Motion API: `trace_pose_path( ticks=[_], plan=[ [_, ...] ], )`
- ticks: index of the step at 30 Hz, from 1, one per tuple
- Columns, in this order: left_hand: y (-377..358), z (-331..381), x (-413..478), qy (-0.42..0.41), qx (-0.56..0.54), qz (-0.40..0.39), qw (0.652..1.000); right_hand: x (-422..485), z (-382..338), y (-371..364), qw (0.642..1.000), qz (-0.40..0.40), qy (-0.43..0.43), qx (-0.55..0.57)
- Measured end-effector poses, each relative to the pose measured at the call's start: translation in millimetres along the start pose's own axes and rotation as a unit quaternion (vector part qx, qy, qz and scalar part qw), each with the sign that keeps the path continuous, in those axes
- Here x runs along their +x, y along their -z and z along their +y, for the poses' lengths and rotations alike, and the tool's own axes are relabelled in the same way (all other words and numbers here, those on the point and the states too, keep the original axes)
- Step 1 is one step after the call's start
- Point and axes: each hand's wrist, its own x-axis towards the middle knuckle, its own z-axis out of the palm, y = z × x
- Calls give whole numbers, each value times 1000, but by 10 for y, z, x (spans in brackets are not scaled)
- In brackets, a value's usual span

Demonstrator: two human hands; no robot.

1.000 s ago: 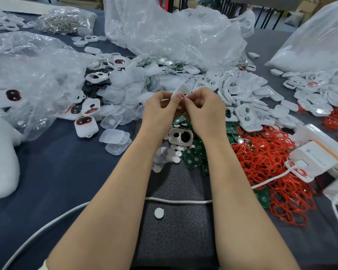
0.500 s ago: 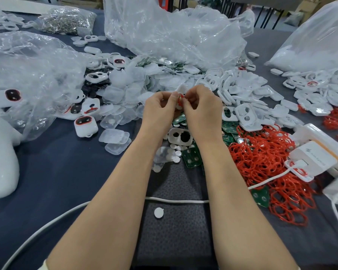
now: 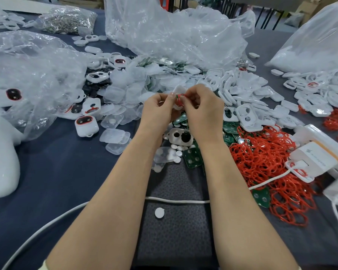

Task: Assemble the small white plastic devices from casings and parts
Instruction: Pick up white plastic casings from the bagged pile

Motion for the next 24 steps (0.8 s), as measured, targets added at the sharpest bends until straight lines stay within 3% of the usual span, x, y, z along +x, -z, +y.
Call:
trace_pose_path(
  ticks=[19, 24],
  plan=[
    [-16, -5, -42, -45, 64, -3, 997, 4, -2, -10, 1000, 15, -14, -14],
    [-4, -39, -23, -82, 127, 6, 988, 6, -5, -28, 1000, 11, -11, -28]
  ],
)
